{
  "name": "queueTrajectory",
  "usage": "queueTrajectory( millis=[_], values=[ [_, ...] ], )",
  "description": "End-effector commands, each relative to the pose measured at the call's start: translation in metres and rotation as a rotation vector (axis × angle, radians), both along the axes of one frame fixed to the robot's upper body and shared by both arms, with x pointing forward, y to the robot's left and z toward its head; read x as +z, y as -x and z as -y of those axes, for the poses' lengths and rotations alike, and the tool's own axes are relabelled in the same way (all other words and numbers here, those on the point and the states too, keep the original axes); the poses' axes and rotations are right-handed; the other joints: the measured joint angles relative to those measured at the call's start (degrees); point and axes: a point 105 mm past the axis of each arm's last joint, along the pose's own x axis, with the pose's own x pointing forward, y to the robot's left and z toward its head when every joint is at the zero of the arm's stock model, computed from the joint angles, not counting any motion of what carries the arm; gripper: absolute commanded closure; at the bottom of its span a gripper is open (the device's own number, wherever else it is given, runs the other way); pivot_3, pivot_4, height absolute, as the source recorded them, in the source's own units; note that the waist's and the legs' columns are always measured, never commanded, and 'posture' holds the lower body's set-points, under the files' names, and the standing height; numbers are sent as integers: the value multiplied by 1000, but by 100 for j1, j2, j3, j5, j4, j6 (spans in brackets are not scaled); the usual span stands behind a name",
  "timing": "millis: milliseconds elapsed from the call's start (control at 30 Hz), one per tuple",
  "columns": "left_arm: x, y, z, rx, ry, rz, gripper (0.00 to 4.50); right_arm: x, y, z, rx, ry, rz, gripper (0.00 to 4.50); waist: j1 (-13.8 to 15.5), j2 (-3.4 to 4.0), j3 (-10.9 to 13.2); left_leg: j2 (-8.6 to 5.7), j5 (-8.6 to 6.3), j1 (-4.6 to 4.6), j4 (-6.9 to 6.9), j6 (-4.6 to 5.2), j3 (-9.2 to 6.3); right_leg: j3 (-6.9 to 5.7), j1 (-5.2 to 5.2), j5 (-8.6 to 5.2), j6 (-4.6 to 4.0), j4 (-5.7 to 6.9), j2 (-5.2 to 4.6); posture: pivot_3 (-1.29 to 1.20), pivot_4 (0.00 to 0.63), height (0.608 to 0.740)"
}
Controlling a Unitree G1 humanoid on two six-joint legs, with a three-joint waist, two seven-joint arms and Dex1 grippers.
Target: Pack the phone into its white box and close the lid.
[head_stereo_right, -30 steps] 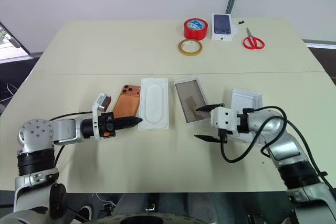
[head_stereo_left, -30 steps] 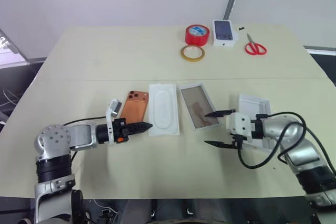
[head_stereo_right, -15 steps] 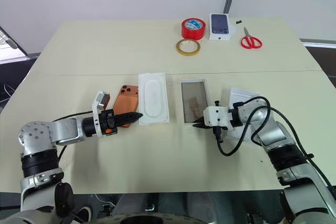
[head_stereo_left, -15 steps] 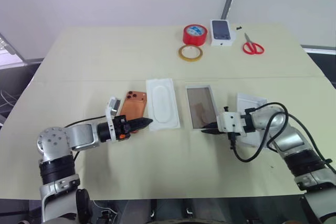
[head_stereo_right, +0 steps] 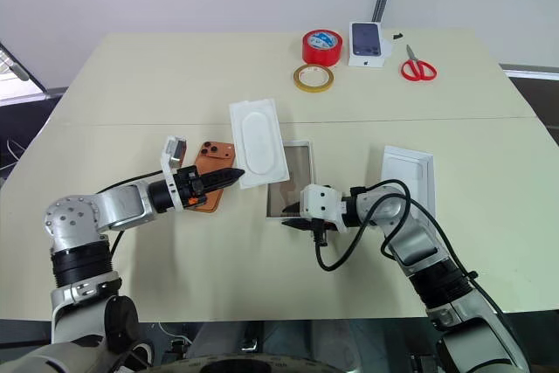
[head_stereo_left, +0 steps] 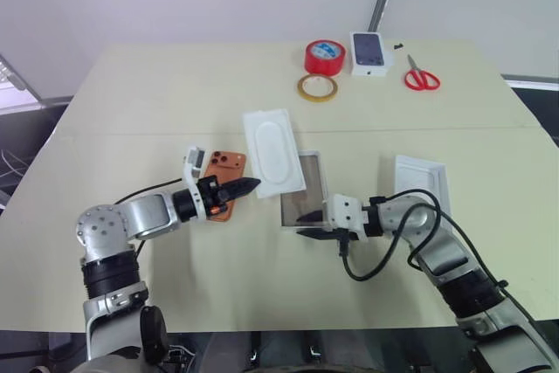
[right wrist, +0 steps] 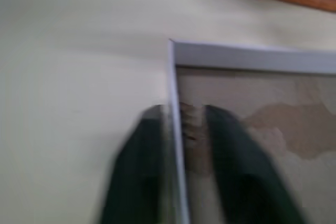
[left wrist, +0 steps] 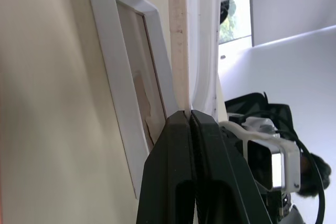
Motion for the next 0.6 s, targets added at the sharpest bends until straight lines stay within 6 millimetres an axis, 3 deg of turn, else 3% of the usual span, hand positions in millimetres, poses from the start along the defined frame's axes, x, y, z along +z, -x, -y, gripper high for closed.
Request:
queueTrajectory(
  millis=[33, 67, 233, 467, 600],
  values=[
    [14, -1, 4, -19, 6, 67, 4500, 23, 6, -3, 22, -48, 48, 1042, 0, 0, 0, 0, 0, -1, -1, 0, 0, 0, -2, 0, 0, 0, 0, 0, 150, 740],
    [15, -1, 5, -20, 9, 77, 4500, 25, 10, 0, 25, -48, 34, 613, 1, 0, 0, 0, 0, -1, -2, 0, 0, 0, -2, 0, 0, 0, 0, 0, 150, 740],
    [15, 7, 14, -92, 5, 89, 4500, 37, 21, 40, -47, -4, -22, 613, 34, -5, 3, 0, -3, -11, 1, 5, 0, 0, -3, 0, 0, -8, 0, 0, 150, 740],
    [8, 9, 21, -123, -8, 70, 4500, 48, 1, 85, -269, -65, -1, 613, 7, -7, 4, 1, -17, -8, -5, 31, -1, 0, -4, 0, -1, -8, 0, 0, 150, 740],
    [4, 10, 22, -130, -22, 66, 4500, 45, -4, 93, -315, -73, 18, 613, 8, -7, 4, 1, -17, -9, -5, 31, -1, 0, -5, 0, -1, -8, 0, 0, 150, 740]
  ],
)
